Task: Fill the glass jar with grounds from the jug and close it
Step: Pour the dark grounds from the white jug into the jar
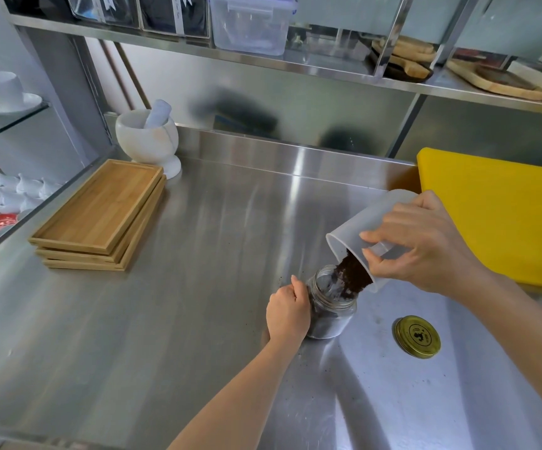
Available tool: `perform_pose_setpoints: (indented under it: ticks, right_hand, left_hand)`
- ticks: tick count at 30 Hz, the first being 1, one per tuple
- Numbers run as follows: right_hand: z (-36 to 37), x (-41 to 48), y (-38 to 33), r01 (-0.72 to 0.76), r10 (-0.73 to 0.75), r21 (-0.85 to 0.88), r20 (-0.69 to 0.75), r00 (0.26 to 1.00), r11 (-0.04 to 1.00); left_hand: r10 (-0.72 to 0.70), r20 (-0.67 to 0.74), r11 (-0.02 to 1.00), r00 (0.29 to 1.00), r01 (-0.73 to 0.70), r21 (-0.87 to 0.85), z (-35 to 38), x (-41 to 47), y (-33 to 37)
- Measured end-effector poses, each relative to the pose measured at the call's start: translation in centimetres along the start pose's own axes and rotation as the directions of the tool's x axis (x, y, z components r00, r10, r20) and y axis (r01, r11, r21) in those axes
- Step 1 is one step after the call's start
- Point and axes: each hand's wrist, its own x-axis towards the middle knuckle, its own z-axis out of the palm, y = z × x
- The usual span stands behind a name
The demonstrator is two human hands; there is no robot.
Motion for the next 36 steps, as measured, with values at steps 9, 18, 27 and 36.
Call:
perform_pose_setpoints:
  ticks: [9, 18, 27, 36]
  right_hand:
    - [0.16, 0.05, -0.22, -0.006, 0.006, 0.004, -0.008, 1.000, 1.000]
    - [0.32, 0.24, -0.31, 0.011, -0.010, 0.032, -0.028, 1.000, 0.999]
    - [0.40, 0.28, -0.34, 0.029, -0.029, 0.003, -0.024, 0.999, 1.000]
    - [0.19, 0.52, -0.56, 0.064, -0.064, 0.007, -0.010, 0.998, 0.998]
  left_hand:
    - [-0.009, 0.010, 1.000, 1.000, 0.009, 0.003, -0.03, 0.04, 0.00]
    - [0.003, 0.015, 1.000, 1.000, -0.003, 0.002, -0.20, -0.06, 0.14]
    - [-0.010, -0.005, 1.000, 1.000, 0.010, -0.010, -0.16, -0.07, 0.19]
    - [0.004, -0.008, 1.000, 1.000, -0.004, 0.000, -0.16, -0.10, 0.24]
